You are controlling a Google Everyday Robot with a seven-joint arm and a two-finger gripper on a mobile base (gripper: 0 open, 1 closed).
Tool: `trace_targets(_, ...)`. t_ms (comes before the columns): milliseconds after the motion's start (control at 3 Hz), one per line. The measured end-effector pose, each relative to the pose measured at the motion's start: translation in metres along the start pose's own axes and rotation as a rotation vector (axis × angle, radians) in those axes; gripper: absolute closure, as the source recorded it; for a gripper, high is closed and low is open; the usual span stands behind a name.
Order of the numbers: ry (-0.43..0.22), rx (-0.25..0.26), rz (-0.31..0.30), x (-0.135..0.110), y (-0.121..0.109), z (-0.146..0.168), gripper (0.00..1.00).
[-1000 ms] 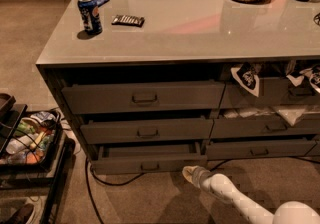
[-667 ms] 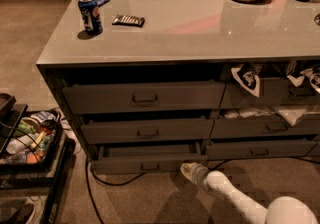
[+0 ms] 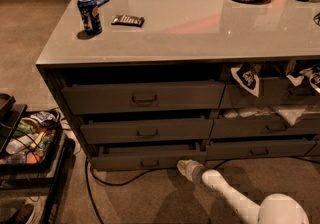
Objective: Close bottom drawer
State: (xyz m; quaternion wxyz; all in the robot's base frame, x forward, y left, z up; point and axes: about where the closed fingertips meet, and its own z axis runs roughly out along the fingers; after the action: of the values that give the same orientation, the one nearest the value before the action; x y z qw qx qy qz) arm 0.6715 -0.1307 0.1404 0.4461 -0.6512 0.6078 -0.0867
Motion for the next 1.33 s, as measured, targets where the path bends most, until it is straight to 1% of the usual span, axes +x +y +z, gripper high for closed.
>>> trace_targets(333, -0.007, 0.006, -0.033, -0.009, -0.005, 0.012, 1.00)
trace_targets(667, -0.018, 0.027, -0.048, -0.017, -0.017, 0.027, 1.00)
trace_targets(1000, -0.017, 0.036, -0.068, -0.022, -0.032, 0.036, 1.00)
trace_targets(1333, -0.017, 0.036, -0.068, -0.022, -0.032, 0.036, 1.00)
